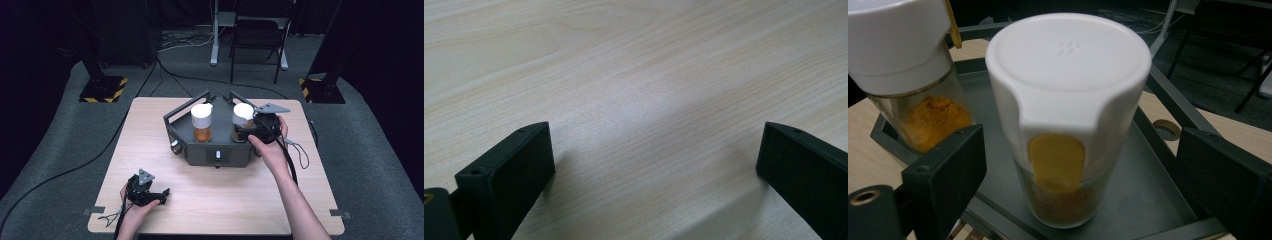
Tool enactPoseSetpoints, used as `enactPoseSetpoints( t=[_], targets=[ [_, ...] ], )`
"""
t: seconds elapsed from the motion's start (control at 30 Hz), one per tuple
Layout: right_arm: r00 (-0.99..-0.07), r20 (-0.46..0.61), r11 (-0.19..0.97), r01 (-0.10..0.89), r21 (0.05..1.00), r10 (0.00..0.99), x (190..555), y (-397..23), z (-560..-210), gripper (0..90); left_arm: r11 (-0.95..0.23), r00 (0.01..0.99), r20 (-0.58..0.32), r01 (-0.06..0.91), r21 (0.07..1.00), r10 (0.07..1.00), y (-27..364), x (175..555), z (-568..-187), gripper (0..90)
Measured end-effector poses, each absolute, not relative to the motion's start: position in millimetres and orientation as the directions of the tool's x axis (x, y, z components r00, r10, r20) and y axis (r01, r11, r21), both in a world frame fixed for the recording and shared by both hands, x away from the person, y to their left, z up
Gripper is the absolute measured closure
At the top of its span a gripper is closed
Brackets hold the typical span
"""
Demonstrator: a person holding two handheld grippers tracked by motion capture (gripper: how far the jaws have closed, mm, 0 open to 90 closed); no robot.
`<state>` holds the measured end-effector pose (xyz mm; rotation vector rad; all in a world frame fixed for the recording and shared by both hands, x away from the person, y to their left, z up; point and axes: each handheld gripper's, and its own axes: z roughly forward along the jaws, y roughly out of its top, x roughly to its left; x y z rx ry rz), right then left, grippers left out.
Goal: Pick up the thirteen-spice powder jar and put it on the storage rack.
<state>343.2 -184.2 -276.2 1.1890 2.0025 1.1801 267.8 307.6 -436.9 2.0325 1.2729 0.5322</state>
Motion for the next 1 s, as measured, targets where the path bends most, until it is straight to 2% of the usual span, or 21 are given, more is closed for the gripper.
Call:
enactPoseSetpoints(
  t=[1.0],
  targets=[
    [-0.482, 0.0, 0.251, 0.457, 0.853, 0.876, 313, -218, -307, 4.9, -0.297, 0.438, -0.01, 0.626, 0.721, 0.899, 307, 268, -437, 1.2]
  ],
)
